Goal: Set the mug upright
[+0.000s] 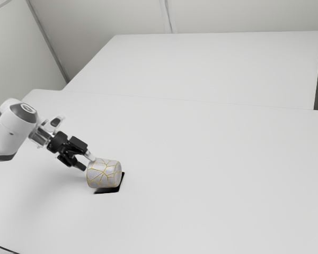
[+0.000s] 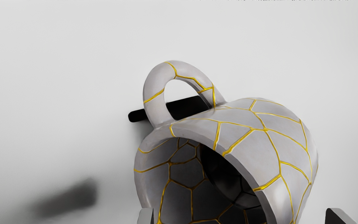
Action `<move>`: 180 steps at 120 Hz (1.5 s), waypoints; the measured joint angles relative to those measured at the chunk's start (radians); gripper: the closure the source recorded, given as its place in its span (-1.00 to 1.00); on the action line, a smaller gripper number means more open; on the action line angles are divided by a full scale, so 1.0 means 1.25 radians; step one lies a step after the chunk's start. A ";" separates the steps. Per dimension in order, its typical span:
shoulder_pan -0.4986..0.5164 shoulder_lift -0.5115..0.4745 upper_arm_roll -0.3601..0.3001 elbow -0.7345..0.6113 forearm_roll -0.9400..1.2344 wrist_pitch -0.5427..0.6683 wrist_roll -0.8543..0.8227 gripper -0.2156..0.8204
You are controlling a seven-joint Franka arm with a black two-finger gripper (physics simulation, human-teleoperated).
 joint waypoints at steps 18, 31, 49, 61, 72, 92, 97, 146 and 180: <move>0.000 0.021 0.000 -0.009 -0.072 -0.033 0.041 -0.58; 0.000 0.031 0.000 -0.019 -0.107 -0.070 0.065 -0.58; 0.000 0.034 0.000 -0.023 -0.128 -0.119 0.089 -0.22; 0.000 0.035 0.000 -0.018 -0.133 -0.137 0.102 0.22; 0.000 0.036 -0.002 -0.011 -0.135 -0.145 0.110 0.51; 0.000 0.036 -0.002 -0.009 -0.135 -0.153 0.124 0.77; 0.000 0.036 -0.002 -0.008 -0.135 -0.155 0.127 0.80; -0.007 -0.070 -0.095 0.027 0.053 -0.074 0.143 0.91; -0.020 -0.148 -0.233 0.008 0.360 0.166 0.145 0.91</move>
